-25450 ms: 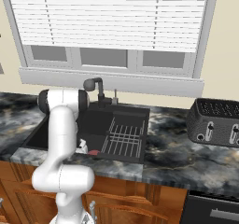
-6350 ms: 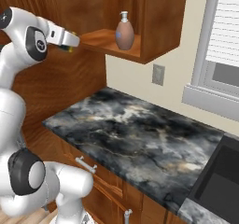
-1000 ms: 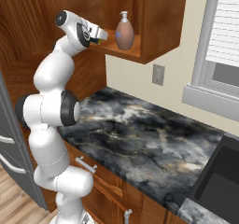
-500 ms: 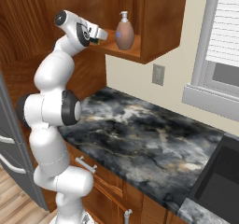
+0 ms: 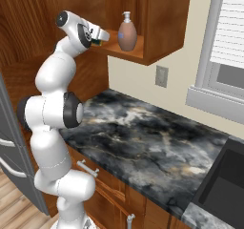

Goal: Pick up the sponge and soap dispenser from the sink, and place them back in the cabinet, and close the cabinet door.

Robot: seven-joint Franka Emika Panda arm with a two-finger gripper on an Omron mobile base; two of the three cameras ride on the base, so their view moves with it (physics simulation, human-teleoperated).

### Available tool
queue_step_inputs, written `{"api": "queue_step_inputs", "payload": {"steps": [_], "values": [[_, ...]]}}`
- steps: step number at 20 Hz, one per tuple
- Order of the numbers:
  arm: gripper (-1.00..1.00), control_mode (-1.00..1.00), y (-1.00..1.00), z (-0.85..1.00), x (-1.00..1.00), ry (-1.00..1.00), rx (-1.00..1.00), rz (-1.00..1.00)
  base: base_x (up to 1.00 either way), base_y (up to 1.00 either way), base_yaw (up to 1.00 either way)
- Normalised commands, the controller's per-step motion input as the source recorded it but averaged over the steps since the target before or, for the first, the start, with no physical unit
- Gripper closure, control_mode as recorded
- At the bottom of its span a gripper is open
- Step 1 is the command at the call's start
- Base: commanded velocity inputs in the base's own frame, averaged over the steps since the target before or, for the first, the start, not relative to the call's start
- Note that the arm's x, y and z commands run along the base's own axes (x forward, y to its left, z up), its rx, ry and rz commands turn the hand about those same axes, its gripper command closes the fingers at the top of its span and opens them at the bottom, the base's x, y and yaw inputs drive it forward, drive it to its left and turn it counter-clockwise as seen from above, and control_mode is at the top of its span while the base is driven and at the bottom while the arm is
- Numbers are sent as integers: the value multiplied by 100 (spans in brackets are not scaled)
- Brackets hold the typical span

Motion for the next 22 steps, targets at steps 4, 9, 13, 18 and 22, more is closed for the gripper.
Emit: {"api": "queue_step_inputs", "payload": {"steps": [4, 9, 13, 18, 22], "values": [[-100, -100, 0, 0, 0, 0, 0, 0, 0, 0, 0], [-100, -100, 0, 0, 3, 0, 0, 0, 0, 0, 0], [-100, -100, -4, 0, 8, 0, 0, 0, 0, 0, 0], [-100, -100, -4, 0, 13, 0, 0, 2, 0, 0, 0], [-100, -100, -7, 0, 19, 0, 0, 4, 0, 0, 0]]}}
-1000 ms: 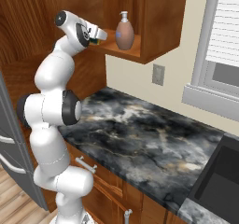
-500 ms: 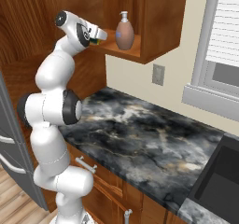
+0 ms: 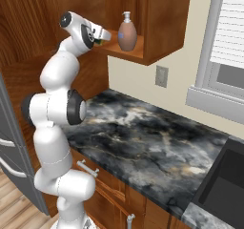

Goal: Pick up the sponge and soap dispenser from the sink, and place them back in the cabinet, and close the cabinet door.

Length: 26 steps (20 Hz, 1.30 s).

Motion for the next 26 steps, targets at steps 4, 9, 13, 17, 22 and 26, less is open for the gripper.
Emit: {"api": "queue_step_inputs", "payload": {"steps": [4, 9, 13, 17, 22, 26], "values": [[-100, -100, -4, 0, 6, 0, 0, 3, 0, 0, 0], [-100, -100, 0, 0, 0, 0, 0, 3, 0, 0, 0], [-100, -100, 0, -1, 0, 0, 0, 1, 0, 0, 0], [-100, -100, 0, -14, 0, 0, 0, 0, 0, 0, 0], [-100, -100, 0, -13, 0, 0, 0, 0, 0, 0, 0], [-100, -100, 0, -19, 0, 0, 0, 0, 0, 0, 0]]}}
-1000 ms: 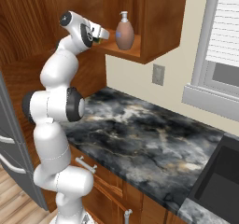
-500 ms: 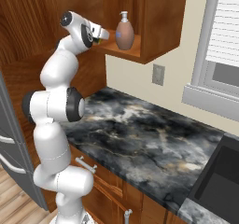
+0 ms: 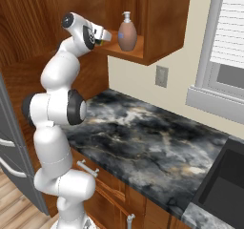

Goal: Pick up the sponge and soap dispenser from the sink, and place them back in the cabinet, and close the cabinet door.

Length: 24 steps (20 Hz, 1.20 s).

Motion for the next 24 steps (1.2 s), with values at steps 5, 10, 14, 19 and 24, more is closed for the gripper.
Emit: {"api": "queue_step_inputs", "payload": {"steps": [5, 10, 14, 19, 24], "values": [[-100, -100, 0, -8, 12, 0, 0, 0, 0, 0, 0], [-100, -100, 0, 11, 32, 0, 0, 0, 0, 0, 0], [-100, -100, 0, 26, 30, 0, 0, 0, 0, 0, 0], [-100, -100, 0, 3, 0, 5, -5, 0, 0, 0, 0], [-100, -100, 0, 0, 0, 10, -2, 0, 0, 0, 0]]}}
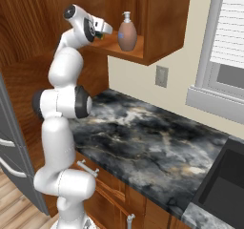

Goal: Pick up the sponge and soap dispenser from the sink, and place them back in the cabinet, and close the cabinet door.

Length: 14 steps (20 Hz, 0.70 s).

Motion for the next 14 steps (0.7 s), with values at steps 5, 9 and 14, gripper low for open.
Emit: {"api": "queue_step_inputs", "payload": {"steps": [5, 9, 14], "values": [[-100, -100, 0, 0, 0, 10, 0, 0, 0, 0, 0], [-100, -100, 0, 0, 0, 10, 0, 0, 0, 0, 0], [100, -100, 0, -3, 0, 1, 0, 0, 0, 0, 0]]}}
